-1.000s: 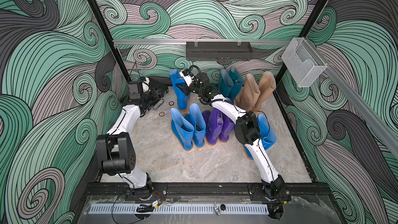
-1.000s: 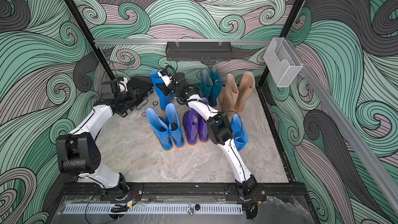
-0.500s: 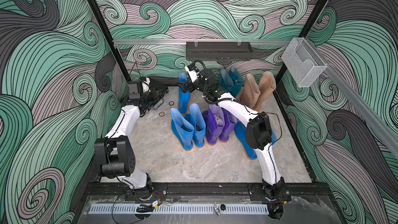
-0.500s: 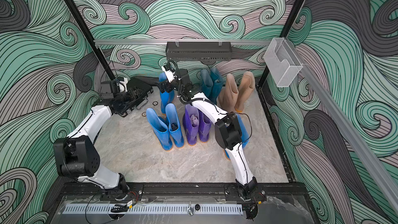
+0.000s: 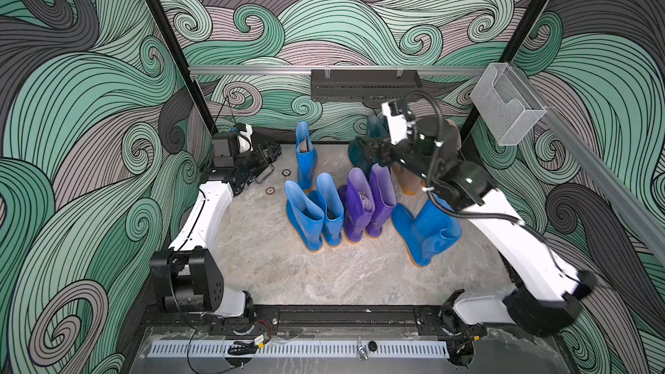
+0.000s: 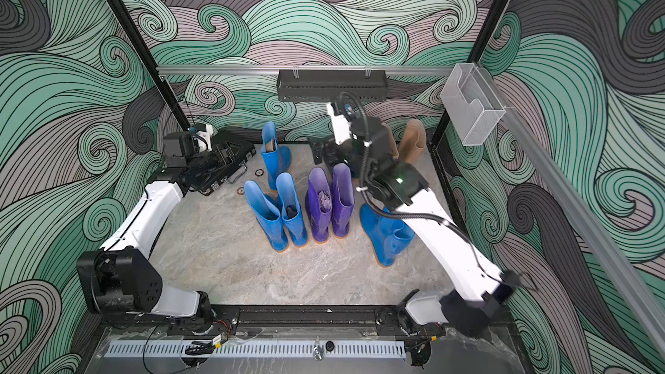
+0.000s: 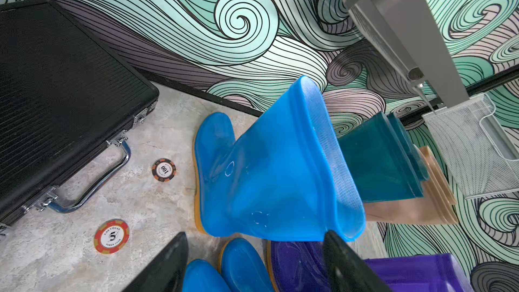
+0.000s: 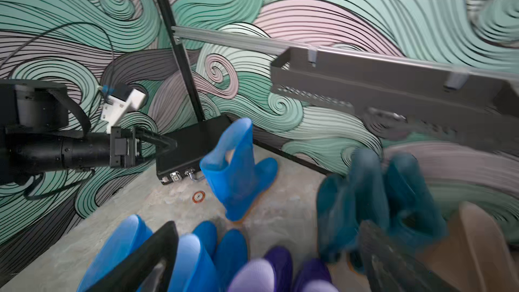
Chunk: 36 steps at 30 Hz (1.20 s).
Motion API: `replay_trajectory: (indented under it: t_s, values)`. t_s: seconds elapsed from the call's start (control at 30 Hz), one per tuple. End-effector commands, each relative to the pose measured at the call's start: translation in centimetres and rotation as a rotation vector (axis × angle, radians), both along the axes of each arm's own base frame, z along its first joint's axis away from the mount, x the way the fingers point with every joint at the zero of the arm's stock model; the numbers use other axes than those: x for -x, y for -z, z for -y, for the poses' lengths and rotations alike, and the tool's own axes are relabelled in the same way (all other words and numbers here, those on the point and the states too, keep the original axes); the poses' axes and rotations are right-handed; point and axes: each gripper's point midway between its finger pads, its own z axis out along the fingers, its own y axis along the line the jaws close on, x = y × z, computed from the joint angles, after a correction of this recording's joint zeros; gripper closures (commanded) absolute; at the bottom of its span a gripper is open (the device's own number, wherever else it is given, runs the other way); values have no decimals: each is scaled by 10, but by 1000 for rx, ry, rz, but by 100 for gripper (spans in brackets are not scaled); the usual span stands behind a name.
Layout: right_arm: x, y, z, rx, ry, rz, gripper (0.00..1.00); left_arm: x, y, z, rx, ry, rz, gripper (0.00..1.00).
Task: Match and arrange rain boots in pairs
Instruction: Pick up the rain boot at the center of the board.
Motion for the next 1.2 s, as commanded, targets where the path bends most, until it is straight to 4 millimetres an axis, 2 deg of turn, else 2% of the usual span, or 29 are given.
replay_trajectory:
  t_s: [0.0,0.1,0.2,0.3,0.47,0.57,0.7,0.83,0.93,1.03,1.1,1.17]
  values:
    - [43,75,77,137,244,-259,1,9,-23,8,-15,13,56,23]
    - [79,106,108,121,304,-346,1,12,-26,16,-28,33,58,23]
    - [101,134,130,125,367,-426,1,14,-28,24,-57,55,53,23]
    - [118,150,148,108,439,-478,1,16,-30,30,-85,68,53,23]
    - [131,176,158,120,471,-530,1,18,-30,34,-109,77,51,23]
    - [133,175,164,168,482,-527,1,19,-25,37,-123,85,39,23]
    - [137,149,178,139,508,-434,1,20,-21,37,-136,86,28,23]
    - [149,140,194,148,537,-410,1,20,-18,38,-144,89,21,23]
    - [159,145,203,163,547,-429,1,19,-15,39,-147,89,14,23]
    - [167,160,207,173,554,-459,1,20,-14,42,-150,94,9,23]
    - [170,172,208,168,556,-480,1,20,-14,42,-155,95,10,23]
    - [167,185,196,164,507,-499,1,19,-12,42,-160,94,8,23]
